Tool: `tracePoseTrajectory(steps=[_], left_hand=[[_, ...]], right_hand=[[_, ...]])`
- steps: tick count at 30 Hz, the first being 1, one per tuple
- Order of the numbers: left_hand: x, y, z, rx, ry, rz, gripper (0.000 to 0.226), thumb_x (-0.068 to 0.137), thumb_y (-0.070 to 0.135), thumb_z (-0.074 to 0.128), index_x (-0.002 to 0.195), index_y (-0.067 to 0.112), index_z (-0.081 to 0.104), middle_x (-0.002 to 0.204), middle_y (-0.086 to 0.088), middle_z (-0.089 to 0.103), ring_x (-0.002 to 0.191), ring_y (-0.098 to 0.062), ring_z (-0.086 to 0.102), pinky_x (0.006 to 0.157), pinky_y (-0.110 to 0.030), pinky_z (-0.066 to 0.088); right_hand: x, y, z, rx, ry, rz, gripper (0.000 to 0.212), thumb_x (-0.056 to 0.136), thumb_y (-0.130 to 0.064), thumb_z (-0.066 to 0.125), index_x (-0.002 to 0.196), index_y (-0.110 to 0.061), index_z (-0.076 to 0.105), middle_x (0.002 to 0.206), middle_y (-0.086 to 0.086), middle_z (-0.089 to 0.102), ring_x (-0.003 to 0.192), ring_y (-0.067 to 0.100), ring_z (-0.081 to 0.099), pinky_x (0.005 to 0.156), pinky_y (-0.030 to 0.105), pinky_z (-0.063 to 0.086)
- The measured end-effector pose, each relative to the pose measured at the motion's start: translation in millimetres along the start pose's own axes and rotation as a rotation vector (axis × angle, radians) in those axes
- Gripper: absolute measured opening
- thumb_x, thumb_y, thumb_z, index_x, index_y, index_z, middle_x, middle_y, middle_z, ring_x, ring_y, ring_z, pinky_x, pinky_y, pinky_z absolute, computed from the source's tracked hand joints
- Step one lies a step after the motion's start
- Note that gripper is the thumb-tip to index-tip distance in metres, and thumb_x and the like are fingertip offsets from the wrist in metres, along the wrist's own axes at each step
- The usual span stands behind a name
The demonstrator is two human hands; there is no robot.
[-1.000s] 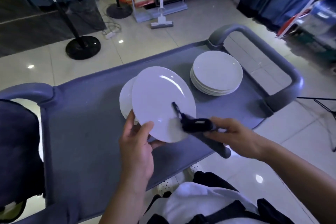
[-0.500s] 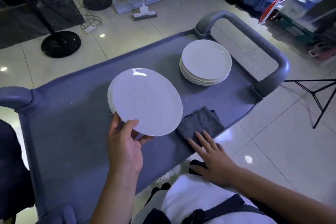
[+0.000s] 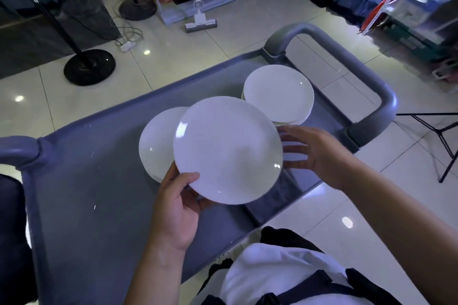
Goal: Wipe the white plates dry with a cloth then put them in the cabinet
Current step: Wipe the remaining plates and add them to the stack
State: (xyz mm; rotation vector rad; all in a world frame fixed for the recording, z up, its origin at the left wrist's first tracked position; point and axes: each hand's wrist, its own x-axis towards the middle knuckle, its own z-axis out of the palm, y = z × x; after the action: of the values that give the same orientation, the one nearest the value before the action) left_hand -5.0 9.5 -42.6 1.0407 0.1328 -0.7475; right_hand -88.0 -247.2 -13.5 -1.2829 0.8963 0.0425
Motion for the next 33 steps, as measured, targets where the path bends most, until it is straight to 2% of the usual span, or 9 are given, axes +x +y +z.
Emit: tracePoseTrajectory(steps=[5,9,17,20,24,27,29,31,33], left_hand=[[16.4,-7.2,31.6,0.008,-0.078,-0.061,0.047,0.083,0.013,0.059,0.126,0.028,0.070,0.118,-0.003,0.071,0.108,-0.029,0.034,0.070,-0.036,0.051],[35.8,-13.1,57.8,0.121,-0.018,-0.097,0.042,0.095,0.002,0.053,0.126,0.025,0.070,0.125,-0.005,0.072,0.113,-0.035,0.062,0.074,-0.046,0.060],[85.3,-24.6,119.9,0.362,0.096,-0.129,0.042,0.095,-0.012,0.042,0.118,0.010,0.070,0.117,-0.012,0.073,0.104,-0.025,0.068,0.072,-0.042,0.061],[114.8,-30.7,138.0,0.491,0.191,-0.080,0.047,0.092,-0.013,0.049,0.119,0.019,0.071,0.112,-0.007,0.074,0.107,-0.027,0.069,0.075,-0.038,0.062],[160.4,-39.1,152.7,0.679,0.319,-0.003,0.055,0.083,0.003,0.060,0.128,0.033,0.066,0.111,0.006,0.072,0.109,-0.021,0.067,0.092,-0.048,0.059],[182.1,-45.1,160.2,0.702,0.322,-0.009,0.057,0.084,0.004,0.057,0.131,0.035,0.064,0.112,0.004,0.070,0.106,-0.024,0.067,0.077,-0.037,0.061],[191.8,-49.3,160.7,0.728,0.326,-0.021,0.062,0.089,-0.004,0.052,0.135,0.036,0.059,0.109,0.005,0.067,0.099,-0.021,0.065,0.066,-0.027,0.058],[197.6,-53.3,160.7,0.784,0.335,-0.032,0.061,0.090,-0.005,0.049,0.130,0.040,0.058,0.104,0.010,0.067,0.092,-0.017,0.062,0.068,-0.029,0.058],[201.3,-58.0,158.3,0.863,0.347,-0.041,0.056,0.090,-0.001,0.048,0.128,0.040,0.057,0.106,0.014,0.068,0.094,-0.015,0.062,0.077,-0.032,0.056]], right_hand=[[16.7,-24.1,-31.7,0.090,0.037,0.126,0.036,0.094,-0.035,0.064,0.116,-0.007,0.070,0.099,0.010,0.066,0.092,0.028,0.066,0.080,0.042,0.057],[35.0,-17.3,-62.1,0.138,0.047,0.175,0.036,0.094,-0.032,0.064,0.116,-0.005,0.070,0.098,0.011,0.064,0.090,0.028,0.065,0.081,0.043,0.058],[87.7,-29.6,-112.2,0.170,0.073,0.168,0.022,0.092,-0.028,0.065,0.101,-0.009,0.072,0.084,0.006,0.062,0.076,0.024,0.064,0.076,0.039,0.054],[115.2,-40.3,-123.8,0.219,0.113,0.091,0.016,0.093,-0.024,0.064,0.100,-0.012,0.072,0.084,0.006,0.062,0.079,0.024,0.063,0.080,0.040,0.055],[150.3,-47.9,-127.8,0.178,0.128,-0.084,0.030,0.092,-0.022,0.062,0.122,-0.020,0.066,0.098,0.001,0.067,0.097,0.023,0.062,0.092,0.039,0.050],[165.9,-48.4,-127.9,0.115,0.099,-0.137,0.057,0.079,-0.032,0.067,0.135,-0.027,0.060,0.127,-0.002,0.065,0.117,0.018,0.060,0.104,0.037,0.044],[168.7,-44.9,-127.4,0.089,0.075,-0.185,0.063,0.079,-0.030,0.068,0.141,-0.030,0.055,0.125,-0.009,0.063,0.117,0.008,0.058,0.097,0.028,0.043],[171.3,-37.1,-129.2,0.049,0.054,-0.241,0.069,0.076,-0.031,0.068,0.142,-0.036,0.052,0.123,-0.011,0.062,0.115,0.000,0.058,0.095,0.026,0.043],[174.1,-26.7,-130.7,-0.033,0.028,-0.287,0.069,0.078,-0.029,0.071,0.143,-0.040,0.050,0.130,-0.013,0.061,0.123,0.004,0.056,0.105,0.033,0.042]])
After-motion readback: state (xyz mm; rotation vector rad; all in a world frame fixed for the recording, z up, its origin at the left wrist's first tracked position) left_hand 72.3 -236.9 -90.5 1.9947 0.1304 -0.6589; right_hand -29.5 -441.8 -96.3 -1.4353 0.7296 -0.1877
